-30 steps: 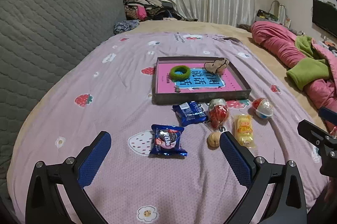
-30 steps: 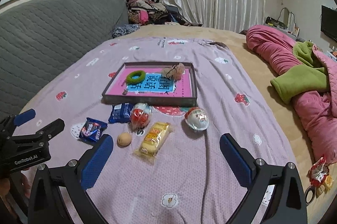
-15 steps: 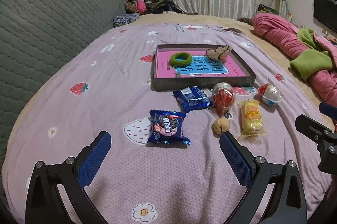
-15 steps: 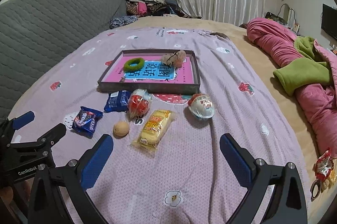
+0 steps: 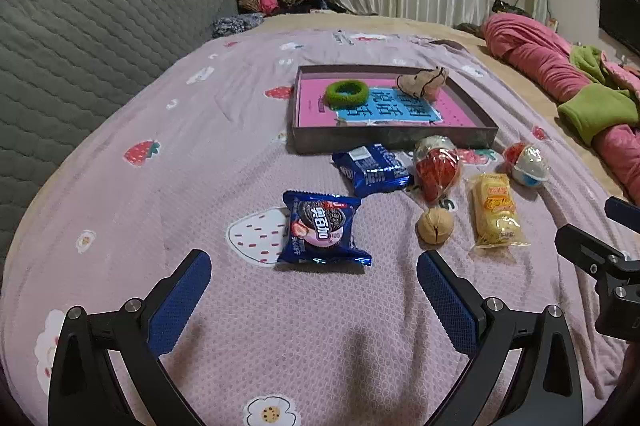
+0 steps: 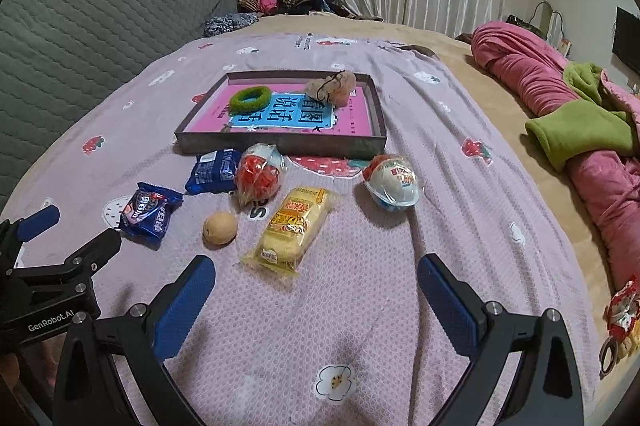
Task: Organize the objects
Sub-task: 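Withdraw both tools from the tray and move toward the snacks, then grasp the blue cookie pack with the left tool while the right tool grasps the yellow bread bag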
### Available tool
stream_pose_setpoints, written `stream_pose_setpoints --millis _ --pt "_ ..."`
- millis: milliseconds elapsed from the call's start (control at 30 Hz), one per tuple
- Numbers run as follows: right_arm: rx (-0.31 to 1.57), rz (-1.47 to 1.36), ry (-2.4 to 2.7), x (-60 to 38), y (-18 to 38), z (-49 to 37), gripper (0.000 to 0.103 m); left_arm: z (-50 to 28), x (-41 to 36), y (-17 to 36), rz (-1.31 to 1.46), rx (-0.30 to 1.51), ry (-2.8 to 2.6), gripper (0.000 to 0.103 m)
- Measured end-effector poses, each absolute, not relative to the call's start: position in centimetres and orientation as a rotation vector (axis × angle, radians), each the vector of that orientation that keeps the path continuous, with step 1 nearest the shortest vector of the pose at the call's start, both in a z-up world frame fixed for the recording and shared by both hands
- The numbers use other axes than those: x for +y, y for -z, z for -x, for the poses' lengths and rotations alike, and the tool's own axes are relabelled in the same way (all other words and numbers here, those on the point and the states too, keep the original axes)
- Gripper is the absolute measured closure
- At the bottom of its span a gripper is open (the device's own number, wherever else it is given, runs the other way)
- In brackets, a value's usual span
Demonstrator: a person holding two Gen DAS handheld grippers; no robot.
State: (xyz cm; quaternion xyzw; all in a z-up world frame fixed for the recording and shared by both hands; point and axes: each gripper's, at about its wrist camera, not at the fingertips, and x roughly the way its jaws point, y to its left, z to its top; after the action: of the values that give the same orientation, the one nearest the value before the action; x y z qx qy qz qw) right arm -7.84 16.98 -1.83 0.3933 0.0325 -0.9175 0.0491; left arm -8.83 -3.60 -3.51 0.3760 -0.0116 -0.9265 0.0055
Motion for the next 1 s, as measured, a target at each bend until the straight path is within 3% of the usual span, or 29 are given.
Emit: stream_pose_setpoints --millis 1000 --pt "0.043 -1.306 2.822 16.1 5.1 13.6 0.001 13.5 -4.7 6.8 -1.256 -0.024 2.851 0.0"
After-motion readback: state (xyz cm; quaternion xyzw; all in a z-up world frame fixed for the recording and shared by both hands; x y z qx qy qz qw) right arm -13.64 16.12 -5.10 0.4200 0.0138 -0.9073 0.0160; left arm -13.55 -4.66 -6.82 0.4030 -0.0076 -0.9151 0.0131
